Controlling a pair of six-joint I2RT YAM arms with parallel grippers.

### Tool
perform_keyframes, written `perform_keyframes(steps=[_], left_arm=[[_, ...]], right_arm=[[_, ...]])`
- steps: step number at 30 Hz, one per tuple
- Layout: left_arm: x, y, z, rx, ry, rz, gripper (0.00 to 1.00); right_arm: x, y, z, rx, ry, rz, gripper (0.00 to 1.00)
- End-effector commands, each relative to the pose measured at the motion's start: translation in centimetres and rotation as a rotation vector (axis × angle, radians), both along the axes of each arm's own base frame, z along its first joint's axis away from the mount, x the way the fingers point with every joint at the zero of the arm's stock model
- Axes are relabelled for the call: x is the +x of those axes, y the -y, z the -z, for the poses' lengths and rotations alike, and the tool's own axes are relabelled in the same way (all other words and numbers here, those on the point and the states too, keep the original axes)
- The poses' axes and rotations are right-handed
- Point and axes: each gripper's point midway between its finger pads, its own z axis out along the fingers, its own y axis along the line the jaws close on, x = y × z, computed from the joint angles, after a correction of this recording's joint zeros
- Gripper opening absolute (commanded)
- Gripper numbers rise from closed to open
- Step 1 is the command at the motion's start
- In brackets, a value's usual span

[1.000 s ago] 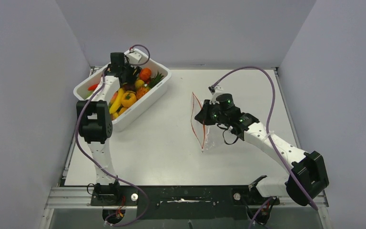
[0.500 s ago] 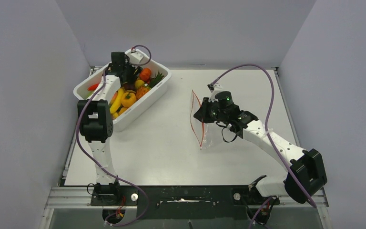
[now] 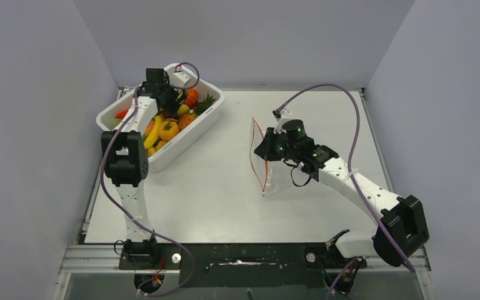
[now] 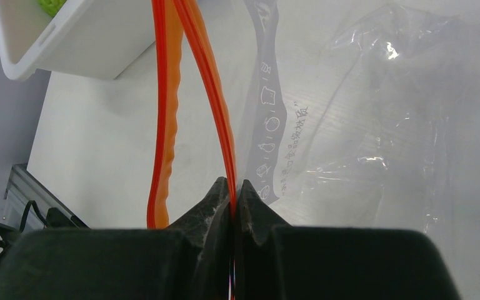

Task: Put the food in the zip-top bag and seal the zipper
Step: Pick up the fake fruit from the bin.

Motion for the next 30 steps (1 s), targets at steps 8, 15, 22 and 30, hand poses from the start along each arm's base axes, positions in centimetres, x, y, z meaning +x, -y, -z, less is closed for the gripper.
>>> perform_keyframes(steps=[8,15,22,30], left_arm=[[1.7,-0.5,2.2,0.018,-0.004,0.025,0.69],[2.5,-0.1,2.3,0.046,0.039,0.021,0.68],[2.5,0.3,-1.2,0.037,0.128,-0.011,0.36],[0.6,2.6,-6.9,-0.033,0.230,-0.046,0.29]], right_arm=[[1.1,-0.3,-2.5,0.031,0.074,0.009,0.00],[1.4,-0.4,-2.8,0.026,0.078,0.010,0.00],[1.4,-0.7,-3.1,0.031,0.077,0.002,0.00],[0.8,-0.6,-3.5,0.069,0.075,0.013,0.00]])
